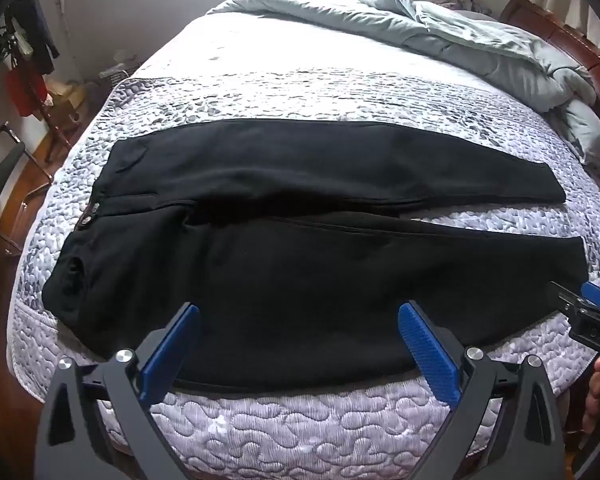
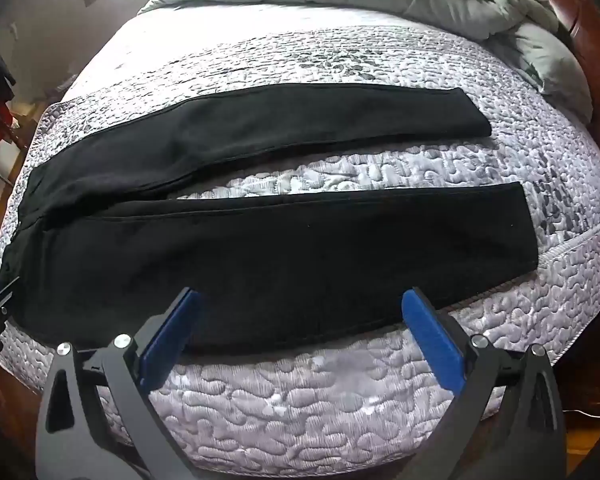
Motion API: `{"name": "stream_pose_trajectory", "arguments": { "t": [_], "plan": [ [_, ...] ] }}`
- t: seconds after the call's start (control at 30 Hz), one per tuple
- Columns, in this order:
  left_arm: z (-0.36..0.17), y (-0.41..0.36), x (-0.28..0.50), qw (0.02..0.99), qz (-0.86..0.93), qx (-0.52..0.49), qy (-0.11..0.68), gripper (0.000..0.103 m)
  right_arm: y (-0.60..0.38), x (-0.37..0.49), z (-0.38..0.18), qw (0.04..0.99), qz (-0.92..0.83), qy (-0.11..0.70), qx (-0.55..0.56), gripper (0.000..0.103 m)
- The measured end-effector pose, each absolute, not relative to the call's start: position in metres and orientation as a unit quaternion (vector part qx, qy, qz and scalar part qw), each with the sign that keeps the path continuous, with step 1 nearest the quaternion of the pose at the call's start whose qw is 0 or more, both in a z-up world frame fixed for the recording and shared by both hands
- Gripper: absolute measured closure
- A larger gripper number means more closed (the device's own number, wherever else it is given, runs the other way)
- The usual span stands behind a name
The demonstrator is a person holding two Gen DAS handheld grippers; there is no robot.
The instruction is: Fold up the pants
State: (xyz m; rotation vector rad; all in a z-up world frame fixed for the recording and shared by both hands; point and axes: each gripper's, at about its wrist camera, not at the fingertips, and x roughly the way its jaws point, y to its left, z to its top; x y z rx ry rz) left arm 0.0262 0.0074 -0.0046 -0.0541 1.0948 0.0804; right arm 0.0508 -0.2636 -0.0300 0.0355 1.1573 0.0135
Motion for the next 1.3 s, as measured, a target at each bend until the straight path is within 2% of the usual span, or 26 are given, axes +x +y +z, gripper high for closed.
{"name": "stream_pose_trajectory", "arguments": {
  "t": [1.3],
  "plan": [
    [-0.017,0.000,0.034,0.846,0.032,-0.018,0.531,0.004,-0.270,0.056,-0.045,0.838,-0.003,0.546,0.017,0.003]
  ]
}}
